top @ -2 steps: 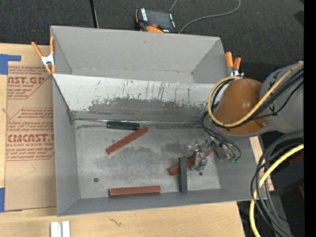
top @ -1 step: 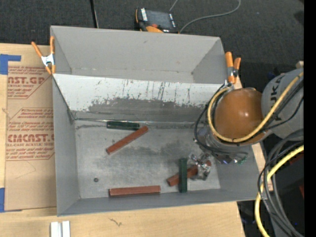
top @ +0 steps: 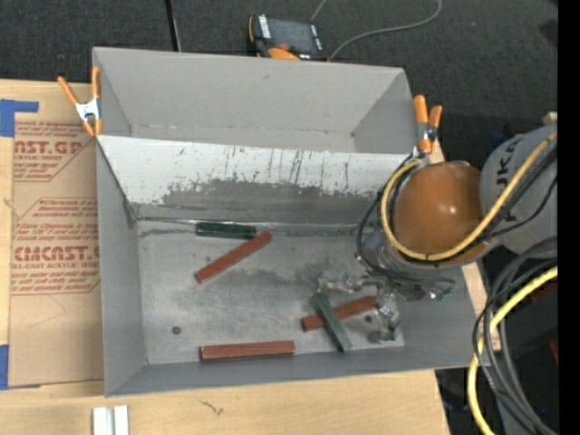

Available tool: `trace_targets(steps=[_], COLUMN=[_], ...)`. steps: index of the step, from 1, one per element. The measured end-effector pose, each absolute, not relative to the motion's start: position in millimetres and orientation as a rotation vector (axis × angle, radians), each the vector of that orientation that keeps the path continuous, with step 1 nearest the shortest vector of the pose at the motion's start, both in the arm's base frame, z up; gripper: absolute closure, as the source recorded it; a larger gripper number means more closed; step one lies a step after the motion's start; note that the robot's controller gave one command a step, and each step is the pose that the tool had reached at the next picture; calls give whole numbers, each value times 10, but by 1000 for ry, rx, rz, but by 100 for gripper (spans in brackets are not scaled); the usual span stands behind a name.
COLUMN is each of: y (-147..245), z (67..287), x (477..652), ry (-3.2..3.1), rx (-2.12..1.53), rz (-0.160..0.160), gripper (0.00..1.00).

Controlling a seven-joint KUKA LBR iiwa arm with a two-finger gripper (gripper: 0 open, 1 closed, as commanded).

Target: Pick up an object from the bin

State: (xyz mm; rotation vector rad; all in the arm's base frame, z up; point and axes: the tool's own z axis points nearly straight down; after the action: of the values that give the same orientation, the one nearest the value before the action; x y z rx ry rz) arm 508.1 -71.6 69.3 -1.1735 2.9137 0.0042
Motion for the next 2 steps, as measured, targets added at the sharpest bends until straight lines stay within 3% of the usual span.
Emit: trace_targets(steps=[1,2], y=[-715,-1390], z=[702,739], x=[5094,5417], ry=[2909,2928], rx=[-1170,-1126], rz=[2,0], gripper=[100,100])
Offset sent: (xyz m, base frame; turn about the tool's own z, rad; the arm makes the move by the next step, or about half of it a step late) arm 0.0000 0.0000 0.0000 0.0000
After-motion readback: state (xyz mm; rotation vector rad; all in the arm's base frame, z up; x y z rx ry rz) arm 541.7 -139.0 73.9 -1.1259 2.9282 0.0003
